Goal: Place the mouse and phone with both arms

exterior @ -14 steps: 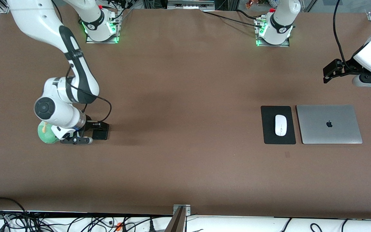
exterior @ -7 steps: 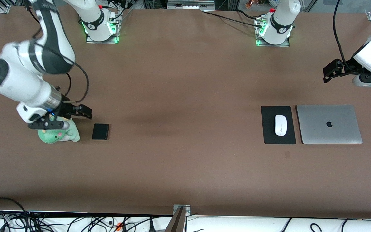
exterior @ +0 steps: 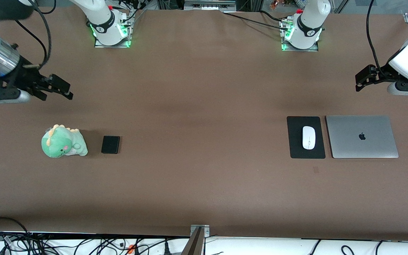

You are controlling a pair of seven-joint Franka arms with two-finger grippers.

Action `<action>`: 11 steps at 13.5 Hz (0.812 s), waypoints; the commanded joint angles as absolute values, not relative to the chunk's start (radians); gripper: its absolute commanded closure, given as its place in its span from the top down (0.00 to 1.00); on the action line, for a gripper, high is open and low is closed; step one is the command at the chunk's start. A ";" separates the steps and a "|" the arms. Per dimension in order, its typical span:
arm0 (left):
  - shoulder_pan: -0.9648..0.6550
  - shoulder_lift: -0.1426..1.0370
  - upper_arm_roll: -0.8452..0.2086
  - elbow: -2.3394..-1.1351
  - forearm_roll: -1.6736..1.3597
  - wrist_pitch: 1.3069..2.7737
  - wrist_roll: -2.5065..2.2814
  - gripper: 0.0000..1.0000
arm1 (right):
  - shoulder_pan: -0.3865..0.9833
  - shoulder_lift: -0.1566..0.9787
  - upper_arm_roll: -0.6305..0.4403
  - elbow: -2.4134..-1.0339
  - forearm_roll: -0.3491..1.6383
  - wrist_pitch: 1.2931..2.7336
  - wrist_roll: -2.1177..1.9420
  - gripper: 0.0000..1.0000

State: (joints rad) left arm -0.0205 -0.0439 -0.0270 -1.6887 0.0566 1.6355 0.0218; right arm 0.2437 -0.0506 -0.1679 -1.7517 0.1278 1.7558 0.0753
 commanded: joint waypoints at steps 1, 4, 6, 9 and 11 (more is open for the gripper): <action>-0.025 -0.052 -0.023 -1.680 0.035 1.618 0.020 1.00 | 0.235 -0.064 -0.158 -1.671 0.105 1.614 0.080 1.00; -0.025 -0.052 -0.025 -1.680 0.037 1.618 0.020 1.00 | 0.236 -0.116 -0.152 -1.672 0.068 1.582 0.074 1.00; -0.025 -0.052 -0.025 -1.680 0.035 1.618 0.020 1.00 | 0.236 -0.120 -0.147 -1.671 0.061 1.559 0.077 1.00; -0.025 -0.052 -0.025 -1.680 0.035 1.618 0.018 1.00 | 0.238 -0.118 -0.121 -1.667 0.034 1.562 0.081 1.00; -0.025 -0.054 -0.025 -1.680 0.037 1.618 0.018 1.00 | 0.238 -0.114 -0.121 -1.660 0.035 1.568 0.080 1.00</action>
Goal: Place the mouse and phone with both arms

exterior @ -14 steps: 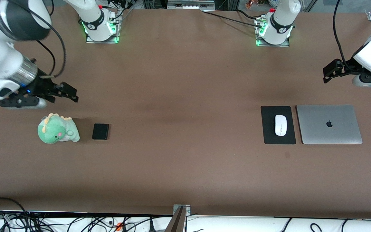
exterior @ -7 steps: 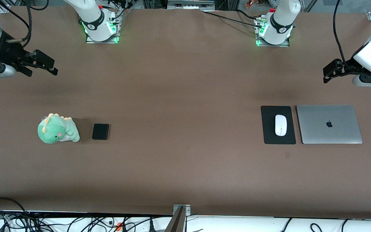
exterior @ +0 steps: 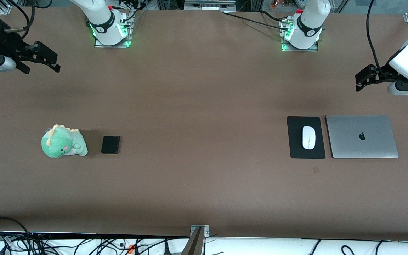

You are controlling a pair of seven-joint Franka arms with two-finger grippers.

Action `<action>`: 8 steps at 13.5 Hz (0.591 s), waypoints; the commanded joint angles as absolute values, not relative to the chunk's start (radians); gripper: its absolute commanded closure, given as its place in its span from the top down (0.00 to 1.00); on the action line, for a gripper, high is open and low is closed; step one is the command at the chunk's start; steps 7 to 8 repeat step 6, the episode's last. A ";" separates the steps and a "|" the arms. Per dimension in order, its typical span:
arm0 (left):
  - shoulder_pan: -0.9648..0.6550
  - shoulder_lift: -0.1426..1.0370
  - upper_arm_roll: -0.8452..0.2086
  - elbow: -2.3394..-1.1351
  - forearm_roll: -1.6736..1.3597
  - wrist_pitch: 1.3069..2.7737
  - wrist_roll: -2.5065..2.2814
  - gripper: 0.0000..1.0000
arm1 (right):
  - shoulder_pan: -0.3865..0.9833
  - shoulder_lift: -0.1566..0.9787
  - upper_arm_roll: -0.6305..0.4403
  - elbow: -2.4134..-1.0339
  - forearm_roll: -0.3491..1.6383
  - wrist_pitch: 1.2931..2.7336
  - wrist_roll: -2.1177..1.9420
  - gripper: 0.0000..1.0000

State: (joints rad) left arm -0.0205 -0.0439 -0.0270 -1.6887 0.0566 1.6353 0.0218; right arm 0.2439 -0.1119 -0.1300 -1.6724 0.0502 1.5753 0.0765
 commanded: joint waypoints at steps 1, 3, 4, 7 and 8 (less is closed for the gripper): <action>-0.025 -0.052 -0.025 -1.680 0.037 1.618 0.018 1.00 | 0.239 -0.107 -0.121 -1.648 0.037 1.565 0.081 1.00; -0.025 -0.052 -0.025 -1.680 0.037 1.618 0.018 1.00 | 0.241 -0.092 -0.121 -1.620 0.037 1.562 0.080 1.00; -0.025 -0.052 -0.025 -1.680 0.037 1.618 0.018 1.00 | 0.242 -0.091 -0.121 -1.609 0.037 1.563 0.078 1.00; -0.025 -0.052 -0.025 -1.680 0.037 1.618 0.020 1.00 | 0.244 -0.091 -0.121 -1.608 0.037 1.559 0.080 1.00; -0.025 -0.052 -0.025 -1.680 0.037 1.618 0.020 1.00 | 0.244 -0.091 -0.121 -1.608 0.037 1.559 0.080 1.00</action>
